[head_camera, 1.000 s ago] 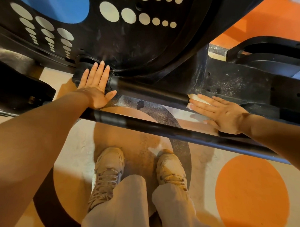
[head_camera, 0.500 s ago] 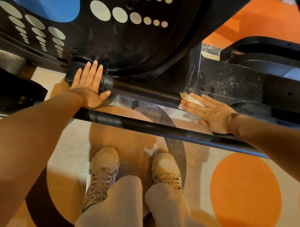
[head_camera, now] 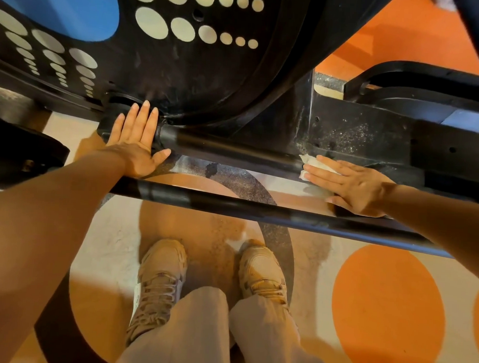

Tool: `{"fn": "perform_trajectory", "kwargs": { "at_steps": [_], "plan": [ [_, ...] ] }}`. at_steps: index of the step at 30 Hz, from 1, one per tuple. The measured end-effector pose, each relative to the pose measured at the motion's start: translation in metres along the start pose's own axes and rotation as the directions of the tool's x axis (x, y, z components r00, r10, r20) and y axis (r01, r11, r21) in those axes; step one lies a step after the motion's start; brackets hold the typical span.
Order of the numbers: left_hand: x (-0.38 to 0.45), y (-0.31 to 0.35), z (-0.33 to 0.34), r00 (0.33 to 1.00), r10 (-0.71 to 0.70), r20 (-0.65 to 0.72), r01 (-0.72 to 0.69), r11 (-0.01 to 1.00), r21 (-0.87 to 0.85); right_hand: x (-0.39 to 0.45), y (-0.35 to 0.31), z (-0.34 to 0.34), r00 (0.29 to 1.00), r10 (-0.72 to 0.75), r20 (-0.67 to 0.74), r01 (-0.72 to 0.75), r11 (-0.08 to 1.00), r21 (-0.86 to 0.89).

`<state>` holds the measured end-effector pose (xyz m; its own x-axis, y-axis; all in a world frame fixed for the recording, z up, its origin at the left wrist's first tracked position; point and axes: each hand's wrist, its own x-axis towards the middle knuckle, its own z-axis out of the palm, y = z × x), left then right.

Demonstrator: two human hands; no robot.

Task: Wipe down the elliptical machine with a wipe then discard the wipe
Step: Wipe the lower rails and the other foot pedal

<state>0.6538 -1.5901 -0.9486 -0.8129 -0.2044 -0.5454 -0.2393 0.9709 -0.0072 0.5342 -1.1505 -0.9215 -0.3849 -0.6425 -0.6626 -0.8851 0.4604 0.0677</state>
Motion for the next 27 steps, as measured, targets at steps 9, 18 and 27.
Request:
{"fn": "perform_trajectory", "kwargs": {
  "at_steps": [9,18,27],
  "plan": [
    [-0.001,0.001,0.000,1.000,0.008,0.001,-0.008,1.000,0.001,0.051,-0.046,-0.014,0.959,-0.048,-0.279,0.063,0.997,0.048],
    [-0.001,0.001,-0.004,1.000,0.020,-0.005,-0.020,0.999,-0.036,0.019,-0.027,-0.001,0.971,-0.030,-0.236,0.090,0.964,0.248],
    [-0.014,0.045,-0.012,0.986,0.165,-0.038,-0.166,0.986,-0.031,0.002,-0.029,-0.002,0.962,0.042,-0.271,0.060,0.932,0.356]
  ]
}}
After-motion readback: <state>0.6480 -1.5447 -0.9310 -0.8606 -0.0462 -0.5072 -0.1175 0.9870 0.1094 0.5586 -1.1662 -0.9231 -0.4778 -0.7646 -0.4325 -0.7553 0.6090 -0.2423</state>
